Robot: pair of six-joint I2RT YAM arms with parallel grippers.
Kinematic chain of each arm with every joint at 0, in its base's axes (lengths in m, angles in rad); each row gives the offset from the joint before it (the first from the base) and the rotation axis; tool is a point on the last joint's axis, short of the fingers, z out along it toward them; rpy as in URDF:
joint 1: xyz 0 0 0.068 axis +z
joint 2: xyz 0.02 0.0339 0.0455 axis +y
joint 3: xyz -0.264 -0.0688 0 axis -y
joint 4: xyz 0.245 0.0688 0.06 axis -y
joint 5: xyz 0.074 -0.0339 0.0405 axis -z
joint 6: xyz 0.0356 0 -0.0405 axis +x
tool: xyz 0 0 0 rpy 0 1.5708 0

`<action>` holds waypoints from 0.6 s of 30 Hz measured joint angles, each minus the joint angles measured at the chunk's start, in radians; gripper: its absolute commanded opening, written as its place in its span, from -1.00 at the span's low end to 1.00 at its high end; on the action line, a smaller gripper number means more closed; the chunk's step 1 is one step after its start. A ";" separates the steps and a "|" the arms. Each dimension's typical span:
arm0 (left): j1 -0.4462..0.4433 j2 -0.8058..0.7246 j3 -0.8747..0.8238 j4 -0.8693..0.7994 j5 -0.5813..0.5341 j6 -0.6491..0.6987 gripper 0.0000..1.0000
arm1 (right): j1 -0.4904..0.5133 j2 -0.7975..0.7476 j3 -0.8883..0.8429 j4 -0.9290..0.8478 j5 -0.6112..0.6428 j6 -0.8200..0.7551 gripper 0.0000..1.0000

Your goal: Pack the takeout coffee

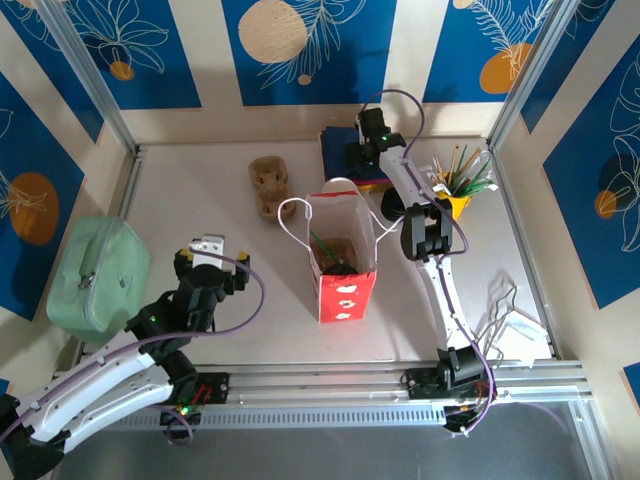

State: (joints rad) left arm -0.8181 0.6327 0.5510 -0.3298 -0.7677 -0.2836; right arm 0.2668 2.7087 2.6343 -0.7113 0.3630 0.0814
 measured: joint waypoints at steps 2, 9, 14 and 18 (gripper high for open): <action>0.000 0.000 0.000 0.000 0.000 0.000 0.99 | 0.000 0.005 0.000 0.000 0.000 0.004 0.48; 0.000 0.000 0.000 0.000 0.000 0.001 0.99 | 0.004 0.006 0.000 0.000 -0.001 0.022 0.16; 0.000 0.000 0.000 0.000 0.000 0.003 0.99 | 0.004 0.006 0.000 -0.007 -0.005 0.032 0.05; 0.000 0.000 0.000 0.002 0.000 0.003 0.99 | -0.005 0.005 0.000 -0.008 -0.023 0.043 0.01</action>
State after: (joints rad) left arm -0.8181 0.6327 0.5510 -0.3283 -0.7677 -0.2806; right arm 0.2615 2.7140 2.6343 -0.7193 0.3397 0.1249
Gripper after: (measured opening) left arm 0.994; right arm 0.513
